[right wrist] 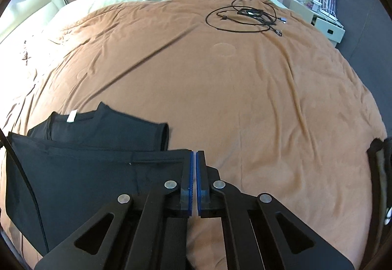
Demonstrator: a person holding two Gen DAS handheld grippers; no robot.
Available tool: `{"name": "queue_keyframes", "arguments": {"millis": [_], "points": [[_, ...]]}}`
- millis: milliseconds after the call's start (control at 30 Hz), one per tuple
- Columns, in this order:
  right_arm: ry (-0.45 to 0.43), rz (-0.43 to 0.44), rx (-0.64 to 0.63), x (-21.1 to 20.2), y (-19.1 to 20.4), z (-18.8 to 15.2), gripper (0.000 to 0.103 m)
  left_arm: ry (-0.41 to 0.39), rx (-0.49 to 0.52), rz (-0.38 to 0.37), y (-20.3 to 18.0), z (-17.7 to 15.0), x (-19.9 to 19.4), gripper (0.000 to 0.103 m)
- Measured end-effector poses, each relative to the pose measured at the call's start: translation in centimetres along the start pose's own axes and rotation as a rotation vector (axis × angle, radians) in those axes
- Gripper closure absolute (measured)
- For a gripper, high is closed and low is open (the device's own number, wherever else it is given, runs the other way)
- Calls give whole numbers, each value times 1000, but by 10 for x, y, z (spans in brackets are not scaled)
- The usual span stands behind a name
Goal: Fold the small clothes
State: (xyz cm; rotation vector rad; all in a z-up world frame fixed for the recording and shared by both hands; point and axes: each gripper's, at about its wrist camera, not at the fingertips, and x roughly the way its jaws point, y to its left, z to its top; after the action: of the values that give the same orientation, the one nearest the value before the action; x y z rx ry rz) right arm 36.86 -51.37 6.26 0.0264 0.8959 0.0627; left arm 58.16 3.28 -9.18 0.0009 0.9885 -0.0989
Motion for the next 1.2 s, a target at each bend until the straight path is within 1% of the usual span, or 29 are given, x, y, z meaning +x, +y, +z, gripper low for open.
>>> {"name": "queue_keyframes", "arguments": {"millis": [67,133,233,333,367,400,433,467,500,533,600,633,700,733,767,800,833,900,967,1100,1200], "points": [[0,8,6,4,1,8,103,3,-1,6,-3,9,7,96],[23,32,25,13,-1,11,103,12,1,12,-4,14,12,96],[77,103,82,32,-8,10,103,28,1,13,-4,16,21,96],[105,161,126,48,-13,5,103,41,8,12,-4,15,30,96],[110,168,133,52,-13,4,101,45,8,9,-3,15,33,96],[114,172,139,56,-14,4,97,49,9,10,-2,14,34,96],[117,174,146,59,-14,4,81,53,10,12,-2,14,36,96],[119,174,151,63,-14,4,59,56,11,14,-2,14,38,96],[113,178,149,66,-12,4,50,57,12,15,-2,15,39,96],[106,184,143,67,-11,5,46,59,13,18,-2,15,41,96],[101,206,127,71,-9,7,46,61,14,20,-3,17,45,96],[99,200,103,71,-7,6,46,60,13,20,-3,17,47,96],[100,172,72,73,-5,6,63,59,9,22,-4,18,49,96],[112,161,56,77,-2,6,82,58,9,22,-5,19,50,96],[115,143,44,78,1,7,90,56,8,24,-6,20,51,96],[109,119,30,78,2,7,92,55,8,25,-7,21,52,96],[99,103,24,77,4,9,96,53,9,25,-7,22,52,96],[80,96,37,74,3,11,99,47,11,28,-9,26,54,96],[60,66,54,72,-2,16,101,40,14,32,-10,29,55,96],[51,28,75,75,-3,22,103,32,20,58,-13,38,61,96],[51,23,84,79,-2,24,103,31,31,75,-16,44,68,96]]}}
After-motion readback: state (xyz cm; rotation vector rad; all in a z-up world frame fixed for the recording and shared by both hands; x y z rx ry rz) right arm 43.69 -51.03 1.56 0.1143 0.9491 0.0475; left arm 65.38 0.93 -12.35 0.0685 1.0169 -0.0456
